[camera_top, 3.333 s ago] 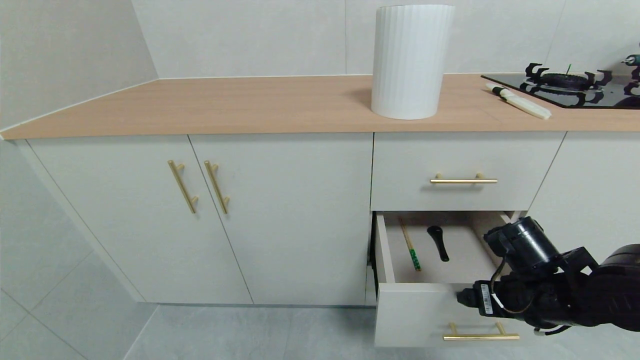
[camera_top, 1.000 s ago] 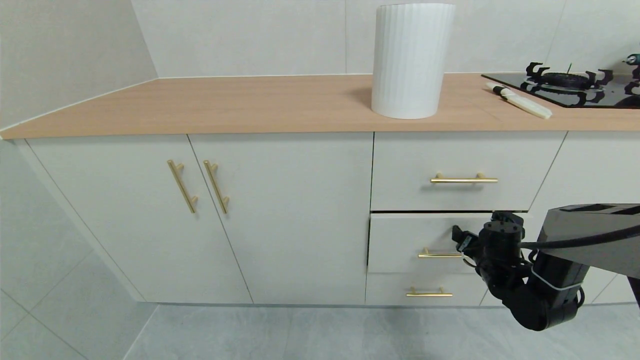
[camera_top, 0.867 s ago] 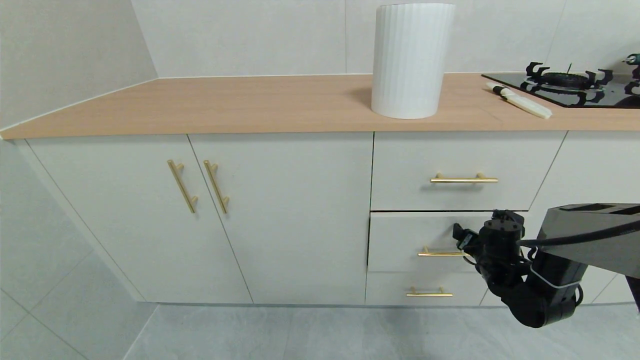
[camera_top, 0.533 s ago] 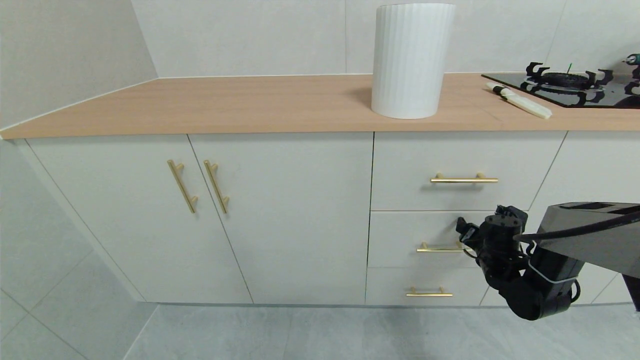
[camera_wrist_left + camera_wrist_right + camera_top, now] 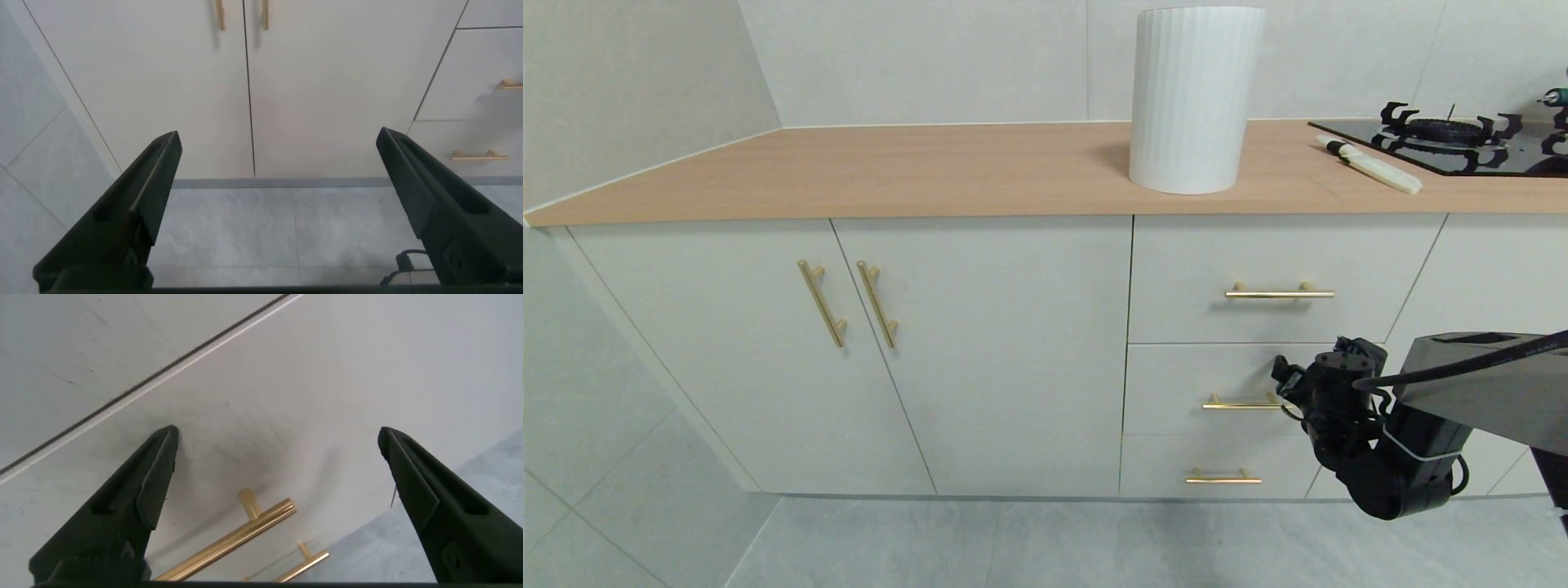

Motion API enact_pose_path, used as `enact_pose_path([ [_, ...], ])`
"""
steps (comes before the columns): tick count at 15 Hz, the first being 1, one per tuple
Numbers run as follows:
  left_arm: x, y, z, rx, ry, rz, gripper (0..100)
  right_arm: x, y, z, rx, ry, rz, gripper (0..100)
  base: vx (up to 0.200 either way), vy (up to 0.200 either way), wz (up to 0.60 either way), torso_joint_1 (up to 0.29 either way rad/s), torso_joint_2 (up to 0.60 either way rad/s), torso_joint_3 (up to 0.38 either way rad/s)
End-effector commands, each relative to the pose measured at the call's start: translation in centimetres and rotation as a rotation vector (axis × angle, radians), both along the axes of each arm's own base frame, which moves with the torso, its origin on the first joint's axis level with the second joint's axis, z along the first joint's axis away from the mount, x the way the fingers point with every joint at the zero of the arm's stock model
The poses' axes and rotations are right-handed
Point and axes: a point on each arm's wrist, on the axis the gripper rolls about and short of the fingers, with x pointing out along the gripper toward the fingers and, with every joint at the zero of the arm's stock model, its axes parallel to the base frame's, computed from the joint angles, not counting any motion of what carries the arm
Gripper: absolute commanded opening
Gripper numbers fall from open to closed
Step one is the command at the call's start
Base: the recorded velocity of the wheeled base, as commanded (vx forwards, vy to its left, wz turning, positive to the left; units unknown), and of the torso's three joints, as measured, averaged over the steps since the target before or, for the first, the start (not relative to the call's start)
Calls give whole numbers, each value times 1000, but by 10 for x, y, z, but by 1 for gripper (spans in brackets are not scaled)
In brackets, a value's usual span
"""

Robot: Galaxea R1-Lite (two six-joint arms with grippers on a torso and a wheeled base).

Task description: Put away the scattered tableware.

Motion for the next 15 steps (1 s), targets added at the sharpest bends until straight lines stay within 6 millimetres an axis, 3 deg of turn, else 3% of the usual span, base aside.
enact_pose_path([
  [1, 0, 0, 0, 0, -1, 0, 100, -9, -1, 3, -2, 17, 5, 100, 0, 0, 0, 0, 0, 0],
  [3, 0, 0, 0, 0, -1, 1, 100, -32, -2, 19, 5, 41, 63, 100, 0, 0, 0, 0, 0, 0],
  [5, 0, 0, 0, 0, -1, 0, 100, -78, -2, 38, 40, 97, 246, 100, 0, 0, 0, 0, 0, 0],
  [7, 0, 0, 0, 0, -1, 1, 100, -108, -4, 65, 46, 46, 392, 100, 0, 0, 0, 0, 0, 0],
  [9, 0, 0, 0, 0, 1, 1, 100, -132, -10, 105, -69, -62, 388, 100, 0, 0, 0, 0, 0, 0],
  [11, 0, 0, 0, 0, -1, 1, 100, -169, -19, 149, -125, -216, 342, 100, 0, 0, 0, 0, 0, 0],
  [12, 0, 0, 0, 0, 1, 0, 100, -188, -23, 160, -152, -257, 319, 100, 0, 0, 0, 0, 0, 0],
  [13, 0, 0, 0, 0, 1, 1, 100, -224, -32, 168, -219, -296, 292, 100, 0, 0, 0, 0, 0, 0],
  [14, 0, 0, 0, 0, -1, 0, 100, -234, -35, 170, -248, -308, 283, 100, 0, 0, 0, 0, 0, 0],
  [15, 0, 0, 0, 0, 1, 0, 100, -274, -47, 176, -356, -362, 227, 100, 0, 0, 0, 0, 0, 0],
])
